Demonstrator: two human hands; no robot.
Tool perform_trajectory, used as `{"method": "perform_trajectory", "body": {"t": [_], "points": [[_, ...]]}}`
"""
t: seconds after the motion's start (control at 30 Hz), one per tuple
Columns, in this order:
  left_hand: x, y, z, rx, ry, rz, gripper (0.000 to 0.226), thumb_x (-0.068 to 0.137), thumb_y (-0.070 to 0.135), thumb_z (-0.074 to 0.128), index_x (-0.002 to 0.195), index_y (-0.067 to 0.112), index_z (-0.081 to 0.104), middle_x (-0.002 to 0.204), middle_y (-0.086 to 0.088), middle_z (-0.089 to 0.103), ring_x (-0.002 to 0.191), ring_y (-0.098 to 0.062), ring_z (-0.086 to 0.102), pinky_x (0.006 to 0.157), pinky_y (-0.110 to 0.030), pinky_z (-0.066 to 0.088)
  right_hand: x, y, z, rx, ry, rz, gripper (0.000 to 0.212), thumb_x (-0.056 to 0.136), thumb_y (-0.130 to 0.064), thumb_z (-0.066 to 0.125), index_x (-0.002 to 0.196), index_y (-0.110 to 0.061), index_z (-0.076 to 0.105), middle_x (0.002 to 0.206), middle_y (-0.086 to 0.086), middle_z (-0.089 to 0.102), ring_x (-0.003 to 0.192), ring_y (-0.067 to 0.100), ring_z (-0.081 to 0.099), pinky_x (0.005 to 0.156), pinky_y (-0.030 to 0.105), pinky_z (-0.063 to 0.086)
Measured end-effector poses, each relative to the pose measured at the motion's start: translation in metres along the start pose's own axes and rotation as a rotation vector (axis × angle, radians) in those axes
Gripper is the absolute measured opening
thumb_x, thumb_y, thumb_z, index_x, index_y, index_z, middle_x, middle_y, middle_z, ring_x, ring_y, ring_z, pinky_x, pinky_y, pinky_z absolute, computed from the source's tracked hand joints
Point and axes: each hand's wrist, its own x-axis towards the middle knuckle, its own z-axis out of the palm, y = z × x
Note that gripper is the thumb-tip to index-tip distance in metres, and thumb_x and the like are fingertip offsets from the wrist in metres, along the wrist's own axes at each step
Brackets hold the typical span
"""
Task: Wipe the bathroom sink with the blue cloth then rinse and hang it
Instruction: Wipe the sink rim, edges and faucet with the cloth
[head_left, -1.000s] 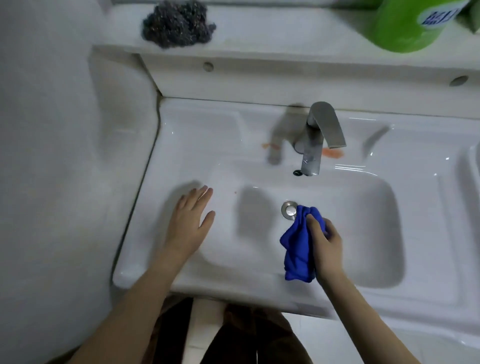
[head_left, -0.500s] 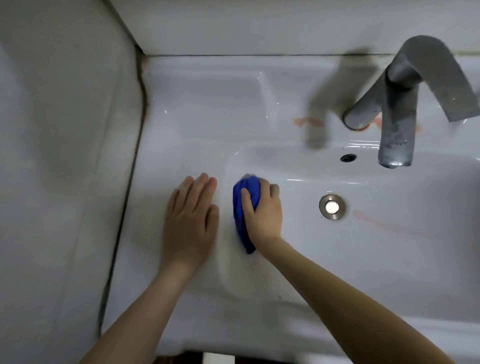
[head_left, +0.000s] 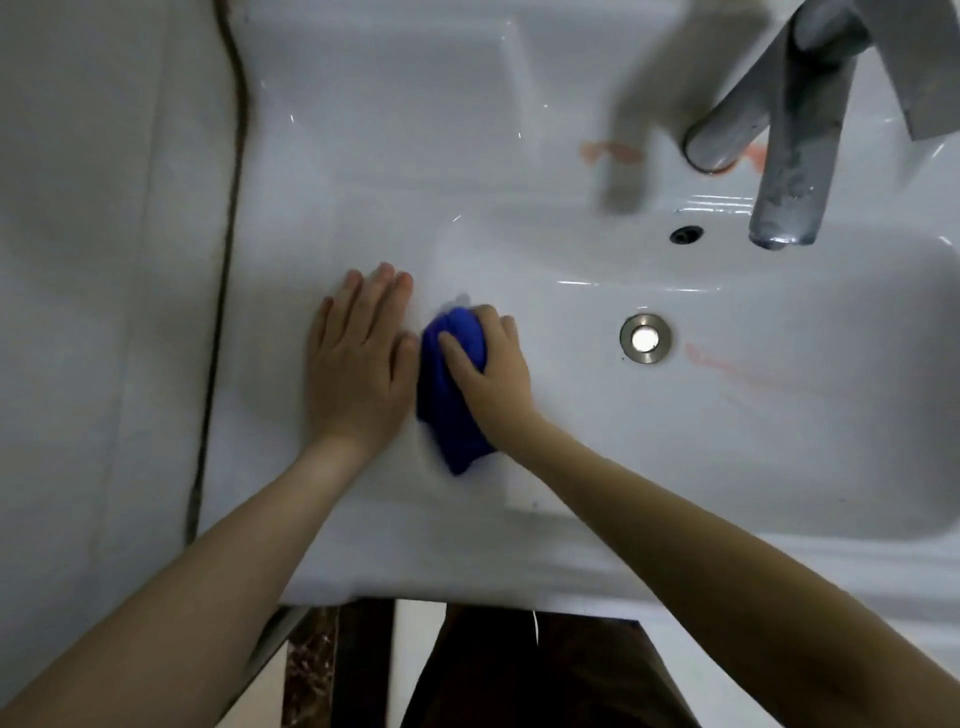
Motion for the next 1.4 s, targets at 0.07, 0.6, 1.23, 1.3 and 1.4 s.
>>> {"method": "perform_trajectory", "body": {"t": [0.07, 0.6, 1.23, 1.3, 1.4], "points": [[-0.001, 0.002, -0.002, 0.01, -0.018, 0.0, 0.053, 0.098, 0.029, 0.034, 0.15, 0.019, 0.036, 0.159, -0.005, 0.036, 0.148, -0.028, 0.027, 0.12, -0.041, 0.017, -0.048, 0.011, -0.027, -0.143, -0.315, -0.075, 0.031, 0.09, -0.046, 0.06, 0.114, -0.026, 0.054, 0.106, -0.003, 0.05, 0.086, 0.018, 0.058, 0.079, 0.032, 0.047], [-0.002, 0.005, -0.004, -0.029, 0.004, -0.005, 0.053, 0.097, 0.027, 0.035, 0.149, 0.017, 0.04, 0.157, -0.006, 0.038, 0.147, -0.029, 0.03, 0.12, -0.041, 0.018, -0.032, 0.019, -0.006, -0.354, -0.074, 0.015, 0.036, 0.093, -0.041, 0.057, 0.119, -0.017, 0.049, 0.112, 0.008, 0.049, 0.08, 0.032, 0.057, 0.066, 0.031, 0.042], [0.002, -0.009, 0.012, -0.018, 0.101, 0.068, 0.05, 0.097, 0.031, 0.032, 0.146, 0.022, 0.042, 0.154, -0.009, 0.042, 0.142, -0.033, 0.033, 0.118, -0.041, 0.022, 0.005, 0.146, -0.307, -1.278, 0.235, -0.092, 0.031, 0.09, -0.022, 0.065, 0.11, 0.001, 0.055, 0.104, 0.031, 0.053, 0.085, 0.046, 0.056, 0.045, 0.042, 0.046], [0.0, -0.011, 0.013, -0.024, 0.12, 0.085, 0.05, 0.098, 0.03, 0.033, 0.146, 0.021, 0.042, 0.154, -0.01, 0.043, 0.142, -0.033, 0.034, 0.119, -0.04, 0.022, 0.032, 0.131, -0.252, -1.055, 0.444, 0.133, 0.038, 0.098, -0.03, 0.053, 0.123, -0.002, 0.051, 0.121, 0.031, 0.049, 0.104, 0.046, 0.052, 0.07, 0.05, 0.048], [0.001, -0.009, 0.012, -0.031, 0.138, 0.104, 0.049, 0.098, 0.027, 0.036, 0.146, 0.017, 0.044, 0.152, -0.012, 0.044, 0.142, -0.035, 0.035, 0.119, -0.043, 0.024, 0.027, 0.1, -0.137, -0.745, 0.294, 0.176, 0.047, 0.099, -0.042, 0.046, 0.134, -0.01, 0.045, 0.131, 0.022, 0.045, 0.112, 0.04, 0.048, 0.086, 0.047, 0.046]]}}
